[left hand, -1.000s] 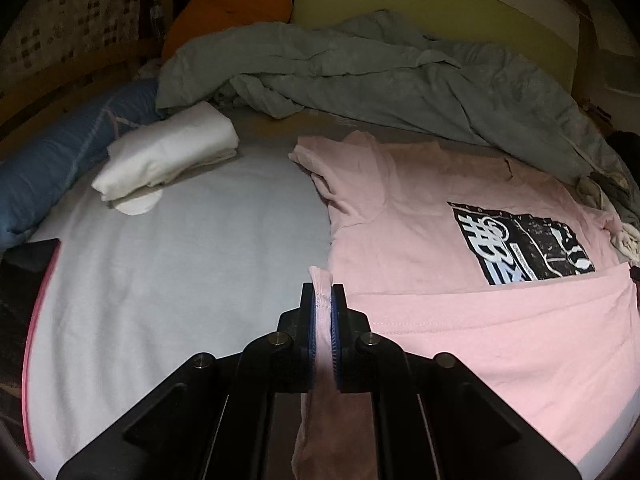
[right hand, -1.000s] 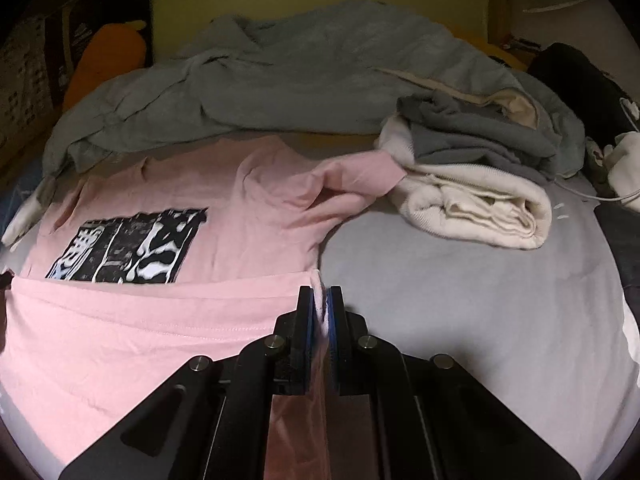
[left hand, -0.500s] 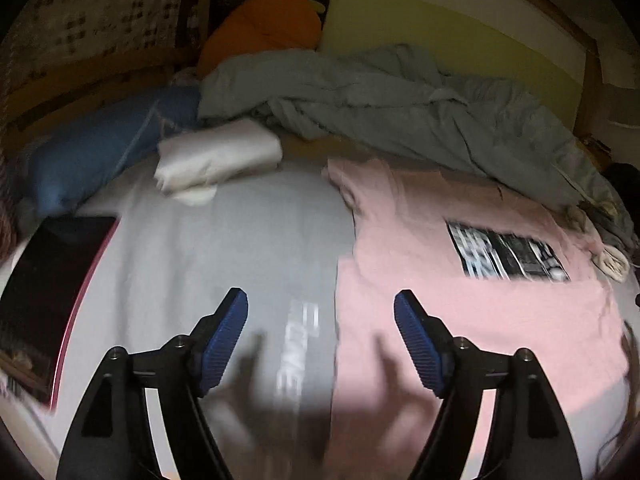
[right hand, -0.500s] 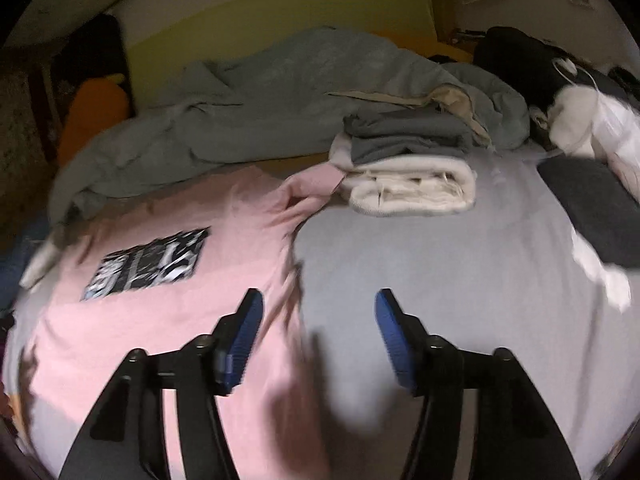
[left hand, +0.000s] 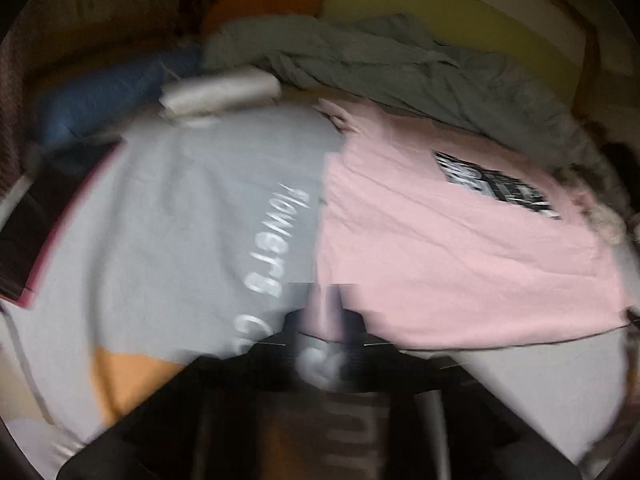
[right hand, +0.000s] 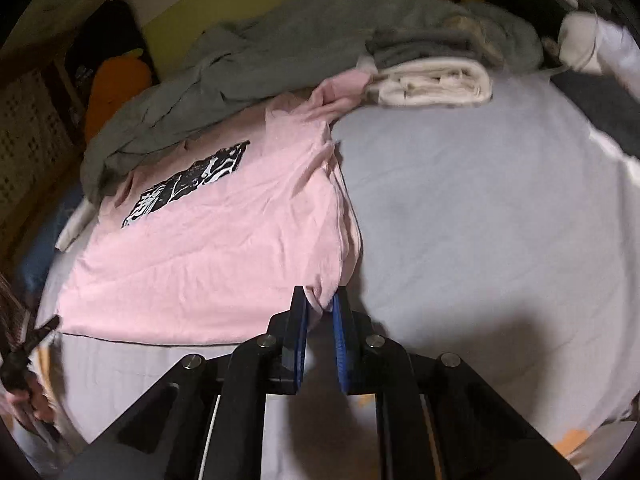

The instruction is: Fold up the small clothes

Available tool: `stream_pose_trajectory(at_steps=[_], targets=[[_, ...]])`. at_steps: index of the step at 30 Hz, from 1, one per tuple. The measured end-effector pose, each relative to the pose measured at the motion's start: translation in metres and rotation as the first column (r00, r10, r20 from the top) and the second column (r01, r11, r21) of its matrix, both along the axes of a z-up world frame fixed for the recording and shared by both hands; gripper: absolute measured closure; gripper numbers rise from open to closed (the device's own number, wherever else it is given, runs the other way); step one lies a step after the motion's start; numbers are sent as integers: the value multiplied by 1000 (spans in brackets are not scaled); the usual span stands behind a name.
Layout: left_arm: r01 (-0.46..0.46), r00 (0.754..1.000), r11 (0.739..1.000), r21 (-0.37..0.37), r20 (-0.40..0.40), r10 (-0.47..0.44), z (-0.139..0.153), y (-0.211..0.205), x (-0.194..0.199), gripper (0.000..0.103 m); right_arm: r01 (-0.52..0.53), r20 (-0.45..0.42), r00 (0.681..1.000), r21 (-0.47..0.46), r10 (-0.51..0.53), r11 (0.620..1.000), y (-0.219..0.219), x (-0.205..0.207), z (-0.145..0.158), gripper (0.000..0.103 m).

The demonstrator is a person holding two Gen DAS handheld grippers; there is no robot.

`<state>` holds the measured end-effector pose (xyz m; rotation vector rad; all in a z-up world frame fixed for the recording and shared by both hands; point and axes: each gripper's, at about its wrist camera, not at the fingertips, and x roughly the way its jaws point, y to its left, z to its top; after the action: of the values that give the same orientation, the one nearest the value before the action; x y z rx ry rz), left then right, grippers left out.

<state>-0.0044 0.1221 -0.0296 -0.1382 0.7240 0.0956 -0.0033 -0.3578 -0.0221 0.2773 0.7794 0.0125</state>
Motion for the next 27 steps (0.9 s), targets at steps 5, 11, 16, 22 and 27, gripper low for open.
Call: stream_pose_trajectory(at_steps=[5,11,16,22,27], targets=[[-13,995,998,59,98,7,17,-3,-17,101,46,56,998,-91,-41,995,8,-19,9,95],[-30,999,999,15,12,30,4,8,-12,100,264,-1,964,-5,-264,964,-34,-51,-5,103],[-34,999,999,-7,5,34,-2,7,-12,84,183,79,980,22,-184,983,-26,-51,7,102],[-37,995,999,-31,91,40,12,14,-19,68,88,44,995,-50,-86,995,1,-18,13,27],[-36,998,999,-16,60,37,7,11,-4,69,44,-28,998,-115,-47,992,4,14,8,94]])
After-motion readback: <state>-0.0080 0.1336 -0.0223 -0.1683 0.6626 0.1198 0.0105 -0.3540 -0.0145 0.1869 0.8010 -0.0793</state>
